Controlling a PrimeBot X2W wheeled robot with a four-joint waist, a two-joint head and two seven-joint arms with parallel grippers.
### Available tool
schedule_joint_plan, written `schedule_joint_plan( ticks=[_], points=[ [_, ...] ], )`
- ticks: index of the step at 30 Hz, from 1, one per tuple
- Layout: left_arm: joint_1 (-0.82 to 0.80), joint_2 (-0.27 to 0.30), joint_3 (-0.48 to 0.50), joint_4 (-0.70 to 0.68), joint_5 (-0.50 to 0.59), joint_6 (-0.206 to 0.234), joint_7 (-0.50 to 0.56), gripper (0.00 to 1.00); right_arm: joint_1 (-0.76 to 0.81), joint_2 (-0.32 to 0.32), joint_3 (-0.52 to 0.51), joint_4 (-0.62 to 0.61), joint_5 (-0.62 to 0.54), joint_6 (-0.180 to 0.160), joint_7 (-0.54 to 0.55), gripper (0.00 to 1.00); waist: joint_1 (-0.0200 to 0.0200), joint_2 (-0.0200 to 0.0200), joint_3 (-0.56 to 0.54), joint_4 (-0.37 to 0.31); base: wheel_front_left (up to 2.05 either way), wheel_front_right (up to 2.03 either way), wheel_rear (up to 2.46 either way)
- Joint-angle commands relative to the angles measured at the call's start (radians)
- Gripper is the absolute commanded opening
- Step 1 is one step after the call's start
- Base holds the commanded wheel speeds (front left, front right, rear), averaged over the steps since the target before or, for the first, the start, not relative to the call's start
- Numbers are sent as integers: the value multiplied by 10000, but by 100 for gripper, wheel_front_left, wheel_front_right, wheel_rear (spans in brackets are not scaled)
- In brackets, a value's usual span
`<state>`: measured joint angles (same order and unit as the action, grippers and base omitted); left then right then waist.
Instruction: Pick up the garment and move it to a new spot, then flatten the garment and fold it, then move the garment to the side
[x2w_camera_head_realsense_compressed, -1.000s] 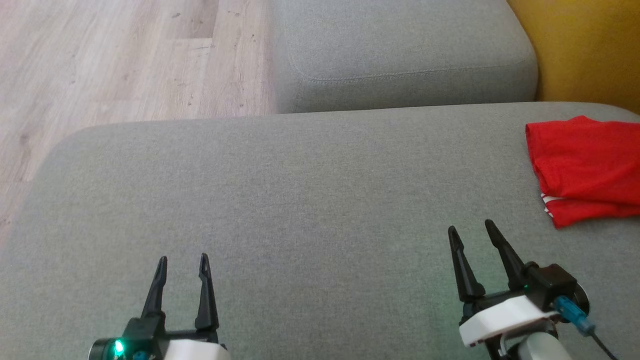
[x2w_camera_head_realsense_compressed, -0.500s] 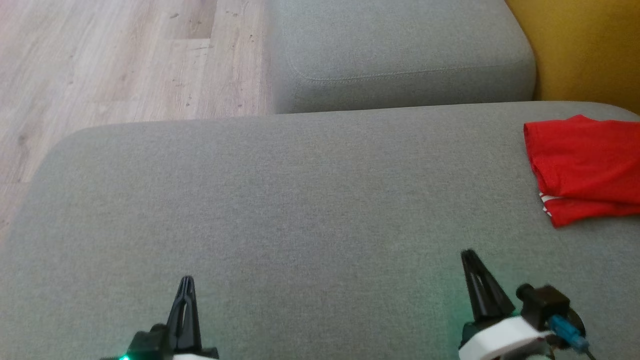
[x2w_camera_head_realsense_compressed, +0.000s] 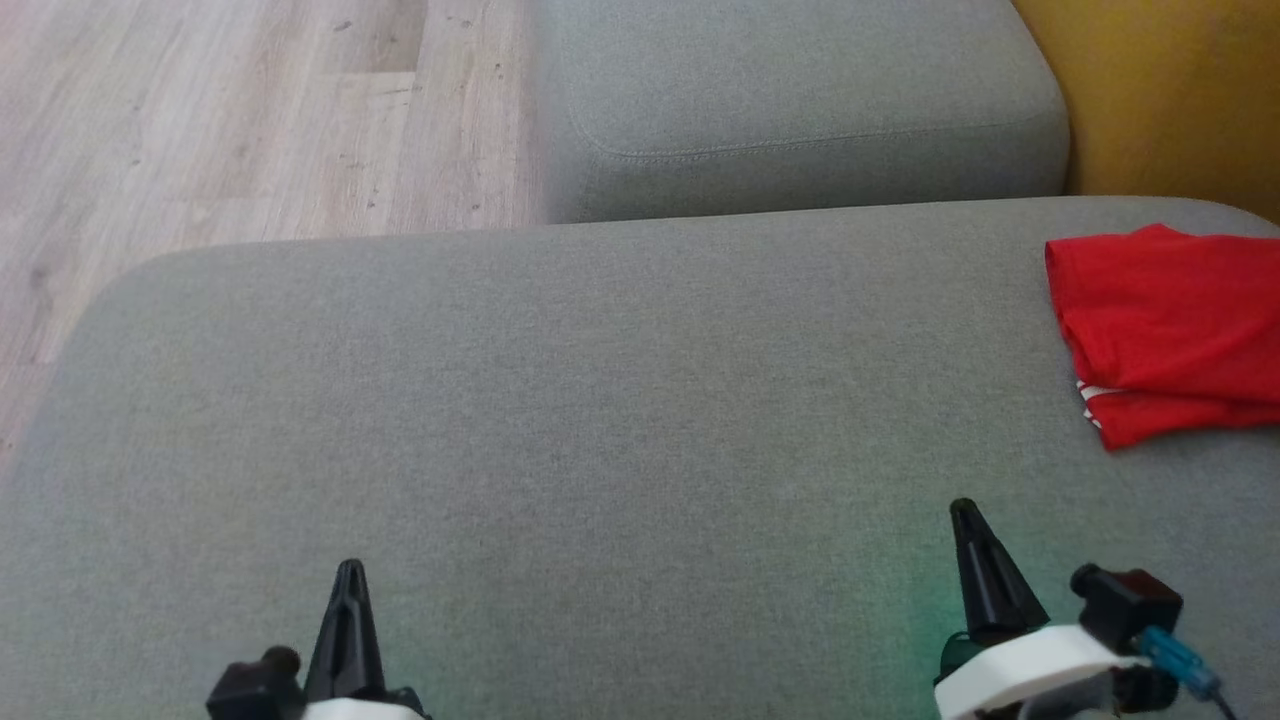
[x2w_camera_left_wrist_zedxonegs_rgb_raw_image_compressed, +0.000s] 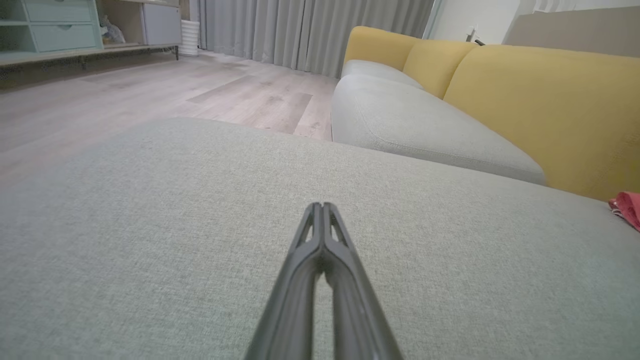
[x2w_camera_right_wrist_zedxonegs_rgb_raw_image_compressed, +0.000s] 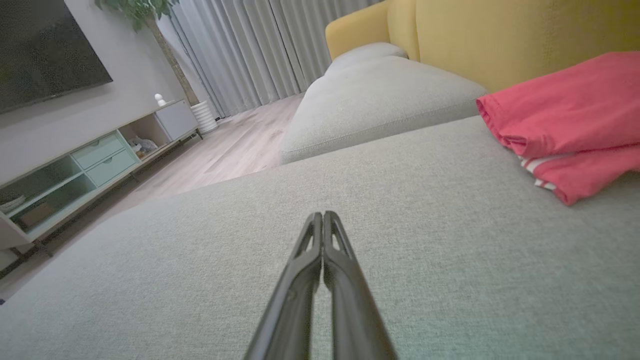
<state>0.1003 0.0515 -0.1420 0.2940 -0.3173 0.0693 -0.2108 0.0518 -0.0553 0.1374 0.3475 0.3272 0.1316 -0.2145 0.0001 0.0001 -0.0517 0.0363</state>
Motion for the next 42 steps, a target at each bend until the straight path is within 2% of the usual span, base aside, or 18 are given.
schedule_joint_plan(
  ticks=[1, 42],
  points=[
    [-533, -2, 186, -311, -244, -48, 62, 0, -523, -84, -72, -376, 288, -1, 39, 0, -1, -1, 5, -3, 0, 0, 0],
    [-1136, -6, 1109, -382, -5185, -809, 1300, 0, -927, -181, -815, -641, 5346, -4, 1134, 0, -1, -1, 217, -143, 0, 0, 0]
  ],
)
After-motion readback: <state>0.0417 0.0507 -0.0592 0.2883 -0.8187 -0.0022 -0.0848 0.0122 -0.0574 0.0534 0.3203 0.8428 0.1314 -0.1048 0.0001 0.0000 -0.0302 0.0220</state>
